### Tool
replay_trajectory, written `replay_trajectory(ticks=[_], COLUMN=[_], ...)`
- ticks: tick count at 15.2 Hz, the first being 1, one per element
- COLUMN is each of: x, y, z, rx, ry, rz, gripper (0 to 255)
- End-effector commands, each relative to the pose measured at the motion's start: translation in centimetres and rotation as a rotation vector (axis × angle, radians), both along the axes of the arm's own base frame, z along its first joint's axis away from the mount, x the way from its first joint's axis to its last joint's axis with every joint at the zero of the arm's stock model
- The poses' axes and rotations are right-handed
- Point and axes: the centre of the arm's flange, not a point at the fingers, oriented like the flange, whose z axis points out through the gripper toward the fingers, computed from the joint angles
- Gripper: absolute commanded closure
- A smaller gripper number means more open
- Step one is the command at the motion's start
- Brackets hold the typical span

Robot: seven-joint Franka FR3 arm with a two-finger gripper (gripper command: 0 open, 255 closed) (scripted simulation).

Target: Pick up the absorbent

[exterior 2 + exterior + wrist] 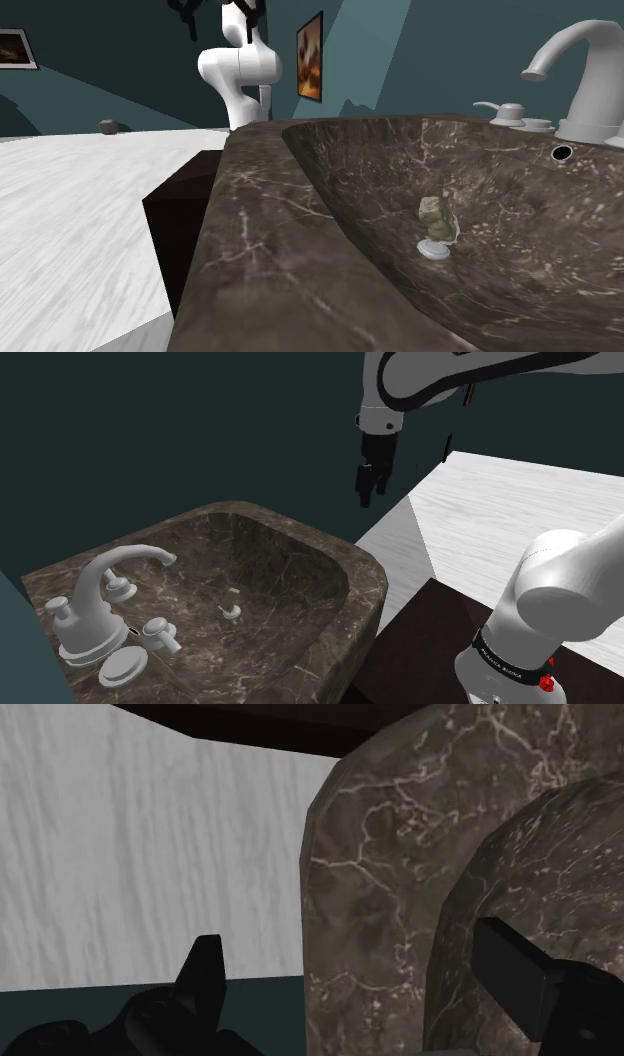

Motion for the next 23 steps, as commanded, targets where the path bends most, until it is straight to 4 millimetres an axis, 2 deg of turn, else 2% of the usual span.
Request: replay_trajectory(ticks=[1,12,23], x=[1.3,9.1,15.6], y=[1.5,9.9,19.9], z=[-1.5,-9.1,-15.8], rx=[0.019,0.117,0.216], ry=[-0.001,0.004,0.008], rz=[0.025,0.162,0.299], gripper=[0,0,0])
